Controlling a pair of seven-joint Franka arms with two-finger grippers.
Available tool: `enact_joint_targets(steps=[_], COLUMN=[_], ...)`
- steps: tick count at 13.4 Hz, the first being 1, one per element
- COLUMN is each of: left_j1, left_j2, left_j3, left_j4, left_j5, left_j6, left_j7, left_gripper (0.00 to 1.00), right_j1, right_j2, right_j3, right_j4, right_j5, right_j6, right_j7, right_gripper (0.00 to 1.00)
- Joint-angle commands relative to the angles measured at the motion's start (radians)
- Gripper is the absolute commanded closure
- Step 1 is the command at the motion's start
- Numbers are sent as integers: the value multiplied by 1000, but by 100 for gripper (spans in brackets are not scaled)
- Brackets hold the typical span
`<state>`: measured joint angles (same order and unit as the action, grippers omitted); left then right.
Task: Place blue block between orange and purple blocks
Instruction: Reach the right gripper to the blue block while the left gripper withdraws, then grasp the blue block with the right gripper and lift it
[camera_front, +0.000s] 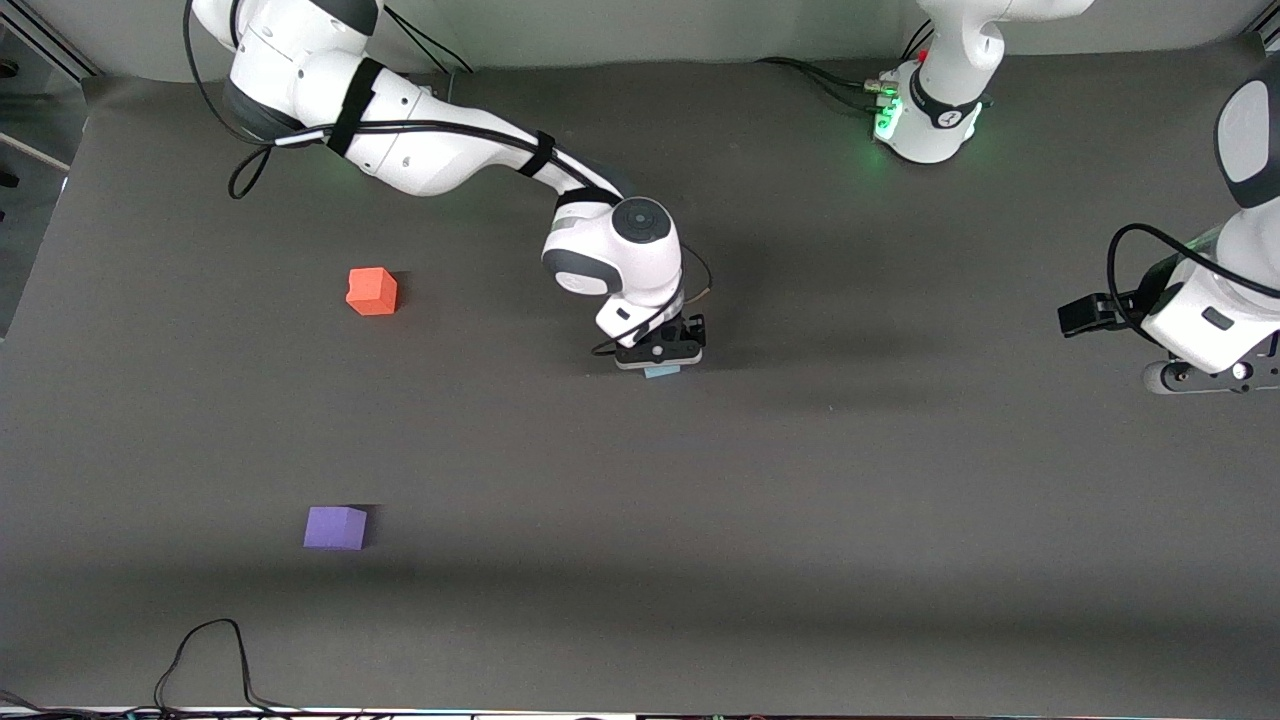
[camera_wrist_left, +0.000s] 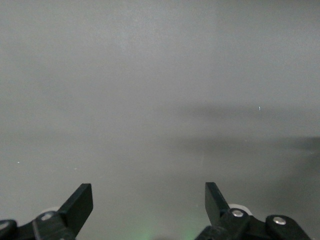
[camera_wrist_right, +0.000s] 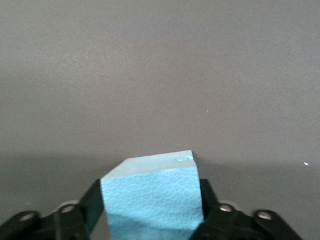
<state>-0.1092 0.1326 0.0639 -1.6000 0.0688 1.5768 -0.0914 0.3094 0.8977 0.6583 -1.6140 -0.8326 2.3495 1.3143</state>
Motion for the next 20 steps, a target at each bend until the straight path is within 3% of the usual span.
enact_joint_targets(steps=[1, 2, 5, 7, 9, 12, 16, 20], left_j1=[-4, -4, 6, 6, 6, 5, 5, 5], left_j2=[-16, -15, -11, -11, -11, -11, -11, -13], left_j3=[10, 10, 10, 10, 10, 10, 10, 10], left_j4=[-12, -12, -11, -12, -12, -12, -12, -18], left_j5=[-7, -7, -9, -7, -9, -9, -9, -9], left_j6=[-3, -1, 0, 2, -1, -1, -3, -4], left_j7=[35, 36, 50, 55, 55, 55, 55, 55], left_gripper=[0, 0, 0, 0, 0, 0, 0, 0], right_j1=[-21, -36, -139, -215, -268, -268, -266, -262], right_j2=[-17, -35, -101, -195, -314, -527, -710, -769], right_j3=[7, 12, 110, 119, 97, -80, -284, -472], right_j4=[-7, -10, -18, -87, -124, -209, -322, -346], right_j5=[-31, -25, 1, 29, 213, 502, 709, 842], right_j6=[-4, -10, -139, -170, -179, -179, -182, -249], right_j7=[36, 34, 26, 13, -143, -422, -659, -906], right_gripper=[58, 59, 61, 61, 60, 61, 61, 61])
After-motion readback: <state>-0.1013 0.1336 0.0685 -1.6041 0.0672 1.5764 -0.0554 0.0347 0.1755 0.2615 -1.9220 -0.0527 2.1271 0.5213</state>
